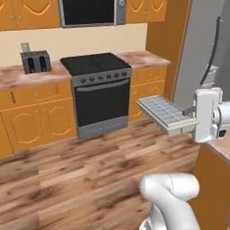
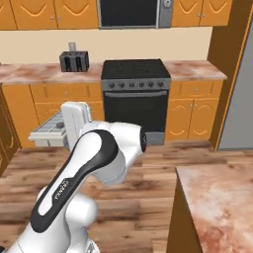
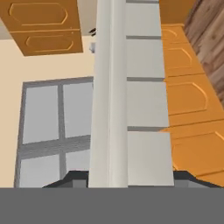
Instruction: The ice cube tray has been filled with water. Take the tray and place it in the freezer to make ice. Close the freezer door after placing the tray.
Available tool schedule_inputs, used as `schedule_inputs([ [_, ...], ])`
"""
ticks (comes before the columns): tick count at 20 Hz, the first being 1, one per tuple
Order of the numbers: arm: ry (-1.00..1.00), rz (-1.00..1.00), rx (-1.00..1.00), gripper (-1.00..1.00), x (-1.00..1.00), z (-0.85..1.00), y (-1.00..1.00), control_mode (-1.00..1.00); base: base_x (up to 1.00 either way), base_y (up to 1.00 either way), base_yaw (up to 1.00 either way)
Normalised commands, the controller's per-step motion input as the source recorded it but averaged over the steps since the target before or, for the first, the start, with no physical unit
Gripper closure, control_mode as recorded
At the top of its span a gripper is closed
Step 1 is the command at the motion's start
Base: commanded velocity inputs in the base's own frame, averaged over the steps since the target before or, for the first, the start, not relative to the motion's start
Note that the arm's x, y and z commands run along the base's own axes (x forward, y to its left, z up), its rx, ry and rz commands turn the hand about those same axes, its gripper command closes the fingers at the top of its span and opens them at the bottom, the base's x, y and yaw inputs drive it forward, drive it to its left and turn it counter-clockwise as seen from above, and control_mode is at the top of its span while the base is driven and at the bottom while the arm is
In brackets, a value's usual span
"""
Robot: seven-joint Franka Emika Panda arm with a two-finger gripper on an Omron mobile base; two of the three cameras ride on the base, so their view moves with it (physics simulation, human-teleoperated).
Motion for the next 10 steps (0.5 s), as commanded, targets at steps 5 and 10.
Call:
schedule_inputs([
  [5, 0.0, 0.0, 0.0, 1.0, 0.0, 0.0, 0.0, 1.0, 0.85, 0.68, -0.38],
  [10, 0.0, 0.0, 0.0, 1.0, 0.0, 0.0, 0.0, 1.0, 0.78, 0.4, -0.4],
])
